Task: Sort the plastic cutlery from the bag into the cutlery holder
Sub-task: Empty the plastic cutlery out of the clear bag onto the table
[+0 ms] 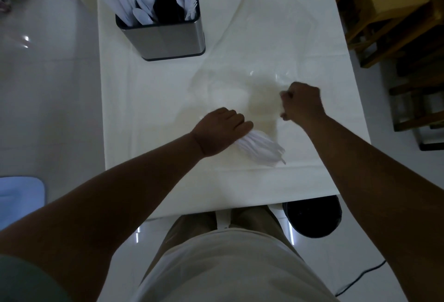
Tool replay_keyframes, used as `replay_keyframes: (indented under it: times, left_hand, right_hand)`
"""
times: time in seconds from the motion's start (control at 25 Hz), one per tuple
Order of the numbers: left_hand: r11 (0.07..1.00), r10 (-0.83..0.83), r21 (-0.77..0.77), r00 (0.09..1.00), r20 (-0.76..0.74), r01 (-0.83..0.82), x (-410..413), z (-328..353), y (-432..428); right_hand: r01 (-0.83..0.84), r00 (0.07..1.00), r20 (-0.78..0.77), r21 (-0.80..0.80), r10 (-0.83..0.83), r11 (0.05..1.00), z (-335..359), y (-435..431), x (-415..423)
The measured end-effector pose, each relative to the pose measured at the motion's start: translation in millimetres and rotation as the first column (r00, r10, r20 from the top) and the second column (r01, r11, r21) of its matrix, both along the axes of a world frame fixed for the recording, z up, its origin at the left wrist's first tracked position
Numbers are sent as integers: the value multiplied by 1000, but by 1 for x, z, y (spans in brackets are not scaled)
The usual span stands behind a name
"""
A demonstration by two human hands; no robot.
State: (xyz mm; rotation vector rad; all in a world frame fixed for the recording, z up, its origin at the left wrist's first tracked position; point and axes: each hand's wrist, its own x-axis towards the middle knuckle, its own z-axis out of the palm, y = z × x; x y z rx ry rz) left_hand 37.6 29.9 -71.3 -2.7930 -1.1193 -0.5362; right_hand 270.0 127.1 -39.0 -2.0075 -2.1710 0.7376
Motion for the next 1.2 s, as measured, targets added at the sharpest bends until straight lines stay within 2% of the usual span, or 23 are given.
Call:
replay_keyframes:
  times: [0.08, 0.16, 0.28, 0.44, 0.64, 0.76, 0.88, 0.96, 1.08, 1.12, 1.2]
  left_hand:
    - [1000, -11, -13, 999, -34, 11, -2, -7, -13]
    - [999, 25, -46, 998, -50, -27, -10, -12, -20]
    - [975, 112, -184, 991, -76, -125, -20, -10, -16]
    - [886, 188, -393, 965, -181, -246, -39, -3, 4]
    - [891, 126, -403, 966, -224, -209, -65, -13, 3]
    - [863, 142, -430, 944, -299, -266, -67, -17, -14]
    - [860, 206, -400, 933, -295, -316, -61, -7, -23]
    - [872, 268, -360, 938, -218, -333, -58, -2, -28]
    - [899, 303, -282, 940, -154, -336, -56, -10, -45]
    - [897, 313, -277, 937, -156, -346, -55, -16, -51]
    - [883, 337, -285, 926, -170, -373, -55, -24, -58]
  right_hand:
    - [203, 978, -52, 50, -200, 978, 7, 10, 0]
    - [283, 956, -103, 93, -273, 955, 15, 16, 6]
    - [295, 934, -238, 99, -265, 950, 24, 7, 9]
    - [260, 935, -275, 99, -225, 961, 19, -7, 12]
    - [262, 908, -351, 43, -231, 964, 13, -22, 11]
    - [104, 961, -264, 93, -77, 990, 11, -30, 8]
    - [-132, 991, -9, 186, 136, 974, 2, -44, 13]
    - [-200, 977, 120, 243, 175, 949, 0, -51, 21]
    - [-214, 975, 157, 465, 158, 859, -4, -63, 17]
    - [-240, 969, 166, 436, 184, 867, -3, -67, 7]
    - [-272, 947, 227, 178, 229, 946, -7, -72, -14]
